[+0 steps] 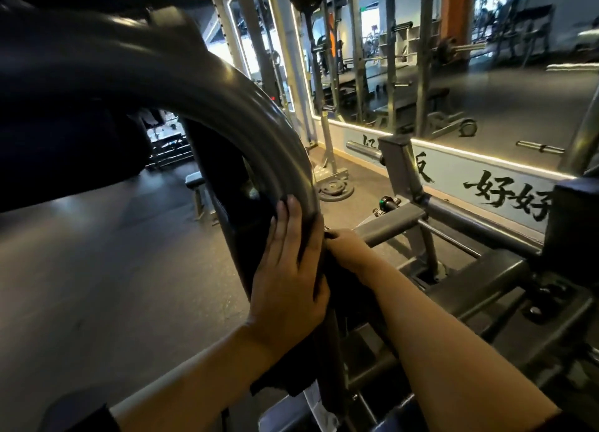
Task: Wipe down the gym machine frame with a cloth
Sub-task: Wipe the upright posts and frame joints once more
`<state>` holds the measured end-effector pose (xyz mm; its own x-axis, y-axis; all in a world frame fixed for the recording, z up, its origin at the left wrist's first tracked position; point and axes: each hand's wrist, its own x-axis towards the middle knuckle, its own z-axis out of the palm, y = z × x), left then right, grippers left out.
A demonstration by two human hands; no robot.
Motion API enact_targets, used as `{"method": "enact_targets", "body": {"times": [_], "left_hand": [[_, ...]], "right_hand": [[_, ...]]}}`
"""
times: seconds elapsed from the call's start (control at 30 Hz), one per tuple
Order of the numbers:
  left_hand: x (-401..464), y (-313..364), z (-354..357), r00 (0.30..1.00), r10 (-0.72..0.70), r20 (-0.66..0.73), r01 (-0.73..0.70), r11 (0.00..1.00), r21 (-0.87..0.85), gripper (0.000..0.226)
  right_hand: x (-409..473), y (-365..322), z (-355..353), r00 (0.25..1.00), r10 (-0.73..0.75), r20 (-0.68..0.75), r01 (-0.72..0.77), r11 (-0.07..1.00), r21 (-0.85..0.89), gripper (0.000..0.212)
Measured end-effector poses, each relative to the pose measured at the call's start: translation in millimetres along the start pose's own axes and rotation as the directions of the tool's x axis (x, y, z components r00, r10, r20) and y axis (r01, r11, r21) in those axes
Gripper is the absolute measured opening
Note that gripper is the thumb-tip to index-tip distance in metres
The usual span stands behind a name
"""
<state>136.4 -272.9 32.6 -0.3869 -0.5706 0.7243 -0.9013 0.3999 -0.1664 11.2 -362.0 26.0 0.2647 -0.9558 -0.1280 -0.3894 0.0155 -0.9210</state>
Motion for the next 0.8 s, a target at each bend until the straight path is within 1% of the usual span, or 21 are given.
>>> {"method": "enact_targets", "body": {"times": [0.1,0.13,0.2,0.23,0.27,0.3,0.33,0.43,0.53,0.63,0.7,0.73,0.8], "left_hand": [[1.4,9.2,-1.9,0.998,-0.064,0.016,0.064,0.998,0.026,0.074],[1.6,12.2,-1.9,0.996,-0.090,0.026,0.090,0.996,0.031,0.074],[1.3,15.5,-1.8,0.990,-0.133,0.037,0.131,0.990,0.051,0.074],[1.9,17.6,-2.1,0.988,-0.149,0.045,0.146,0.987,0.063,0.074],[2.0,19.4,-2.4,0.985,-0.164,0.055,0.160,0.985,0.070,0.073],[2.4,21.1,-2.9,0.982,-0.180,0.061,0.176,0.982,0.073,0.073],[2.8,23.1,-3.1,0.977,-0.200,0.067,0.195,0.978,0.078,0.074],[2.8,29.0,-4.2,0.964,-0.254,0.080,0.244,0.964,0.109,0.079],[2.0,32.8,-4.1,0.959,-0.269,0.089,0.254,0.956,0.145,0.085],[1.9,36.6,-6.4,0.952,-0.289,0.106,0.271,0.950,0.153,0.093],[3.1,40.9,-7.8,0.941,-0.318,0.118,0.297,0.941,0.164,0.096],[4.0,42.5,-8.7,0.937,-0.329,0.120,0.307,0.936,0.173,0.094],[5.7,45.7,-10.6,0.937,-0.329,0.119,0.303,0.933,0.193,0.083]], "right_hand": [[10.5,0.1,-4.3,0.996,0.007,0.091,0.013,0.977,-0.215,0.023],[8.5,0.7,-6.5,0.992,-0.004,0.127,0.043,0.953,-0.301,0.024],[-0.7,3.8,-16.5,0.974,-0.025,0.224,0.133,0.865,-0.483,0.031],[-3.7,8.4,-24.0,0.961,-0.038,0.274,0.177,0.845,-0.505,0.039],[-10.2,12.9,-30.9,0.944,-0.039,0.328,0.198,0.862,-0.466,0.049],[-16.0,18.3,-36.6,0.929,-0.046,0.367,0.199,0.898,-0.393,0.057],[-21.0,22.7,-40.1,0.920,-0.078,0.384,0.216,0.919,-0.330,0.060],[-21.1,27.6,-38.3,0.919,-0.232,0.320,0.321,0.910,-0.263,0.048],[-14.0,24.9,-31.9,0.918,-0.293,0.266,0.344,0.923,-0.172,0.036],[-16.3,25.7,-30.2,0.914,-0.327,0.238,0.357,0.930,-0.092,0.033],[-20.5,22.8,-35.4,0.909,-0.358,0.216,0.365,0.931,0.006,0.033],[-22.1,19.6,-38.3,0.904,-0.377,0.200,0.370,0.926,0.073,0.034],[-23.8,12.6,-41.4,0.896,-0.422,0.140,0.395,0.900,0.185,0.039]]}}
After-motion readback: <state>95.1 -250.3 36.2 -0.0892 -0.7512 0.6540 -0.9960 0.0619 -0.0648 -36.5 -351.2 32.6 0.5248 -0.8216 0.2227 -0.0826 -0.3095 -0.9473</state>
